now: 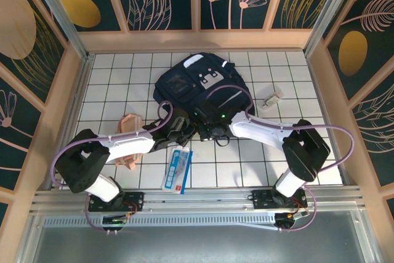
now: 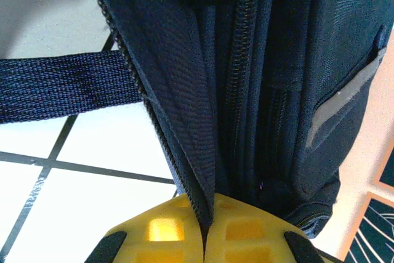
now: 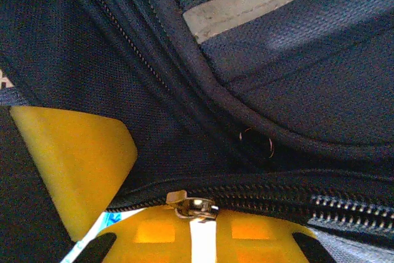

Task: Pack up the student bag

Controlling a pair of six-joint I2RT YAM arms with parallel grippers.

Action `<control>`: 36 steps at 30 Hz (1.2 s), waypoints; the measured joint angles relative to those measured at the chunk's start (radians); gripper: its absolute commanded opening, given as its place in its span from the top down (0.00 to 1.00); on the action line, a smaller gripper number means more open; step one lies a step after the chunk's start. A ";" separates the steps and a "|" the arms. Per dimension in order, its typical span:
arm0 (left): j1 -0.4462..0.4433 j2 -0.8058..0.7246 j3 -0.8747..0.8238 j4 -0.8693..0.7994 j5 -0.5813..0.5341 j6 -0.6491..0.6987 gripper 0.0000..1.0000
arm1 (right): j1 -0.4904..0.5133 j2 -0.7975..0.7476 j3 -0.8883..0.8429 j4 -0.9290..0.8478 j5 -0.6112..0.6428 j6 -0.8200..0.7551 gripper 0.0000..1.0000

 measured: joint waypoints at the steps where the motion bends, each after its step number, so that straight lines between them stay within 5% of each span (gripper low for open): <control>1: 0.000 0.000 -0.001 0.000 -0.001 -0.003 1.00 | 0.000 -0.002 -0.003 0.002 -0.002 -0.002 0.70; 18: 0.002 0.000 -0.009 0.002 -0.001 -0.010 1.00 | -0.018 -0.060 -0.090 0.135 -0.122 -0.032 0.85; 23: 0.002 0.000 -0.010 0.003 0.000 -0.010 1.00 | -0.020 -0.061 -0.095 0.151 -0.121 -0.021 1.00; 36: -0.013 -0.057 -0.041 0.011 -0.036 -0.009 1.00 | -0.058 -0.182 -0.143 0.100 -0.175 0.014 1.00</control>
